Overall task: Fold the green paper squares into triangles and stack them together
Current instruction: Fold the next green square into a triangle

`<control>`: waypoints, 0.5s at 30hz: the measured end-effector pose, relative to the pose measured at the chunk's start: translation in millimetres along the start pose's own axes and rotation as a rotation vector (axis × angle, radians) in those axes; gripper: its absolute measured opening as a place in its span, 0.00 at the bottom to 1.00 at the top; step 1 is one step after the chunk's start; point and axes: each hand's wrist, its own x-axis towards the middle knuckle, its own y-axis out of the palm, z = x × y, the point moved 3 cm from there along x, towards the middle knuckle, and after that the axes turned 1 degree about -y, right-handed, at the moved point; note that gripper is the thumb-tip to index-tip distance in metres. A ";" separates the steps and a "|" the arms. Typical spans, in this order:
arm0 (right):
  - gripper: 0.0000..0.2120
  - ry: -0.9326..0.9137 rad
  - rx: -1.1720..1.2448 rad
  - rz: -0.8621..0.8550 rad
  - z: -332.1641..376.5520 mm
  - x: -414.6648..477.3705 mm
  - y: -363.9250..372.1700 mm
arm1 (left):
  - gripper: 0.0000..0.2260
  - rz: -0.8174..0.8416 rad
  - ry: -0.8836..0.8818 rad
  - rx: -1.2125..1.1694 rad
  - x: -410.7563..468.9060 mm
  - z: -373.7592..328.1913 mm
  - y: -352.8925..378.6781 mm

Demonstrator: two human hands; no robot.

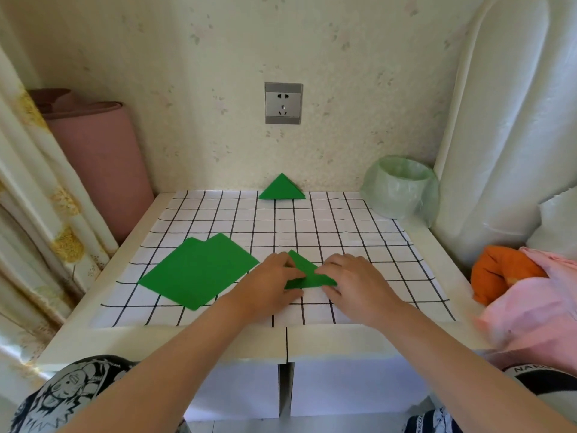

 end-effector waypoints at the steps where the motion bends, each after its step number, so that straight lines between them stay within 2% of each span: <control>1: 0.12 -0.020 0.030 0.042 0.7 4.5 1.9 | 0.20 0.005 0.007 -0.018 1.9 2.2 -1.0; 4: 0.13 -0.079 0.067 0.114 0.9 16.9 7.4 | 0.16 -0.010 0.073 0.049 7.4 7.6 -5.5; 10: 0.10 -0.146 0.059 0.125 -6.7 33.9 2.9 | 0.14 -0.013 0.212 0.212 16.0 6.9 -15.4; 12: 0.06 -0.140 0.026 0.094 -8.9 38.8 2.0 | 0.13 -0.030 0.201 0.215 17.6 5.4 -20.5; 15: 0.07 -0.094 0.049 0.047 -11.5 45.9 -3.1 | 0.12 -0.061 0.137 0.151 18.7 4.3 -28.5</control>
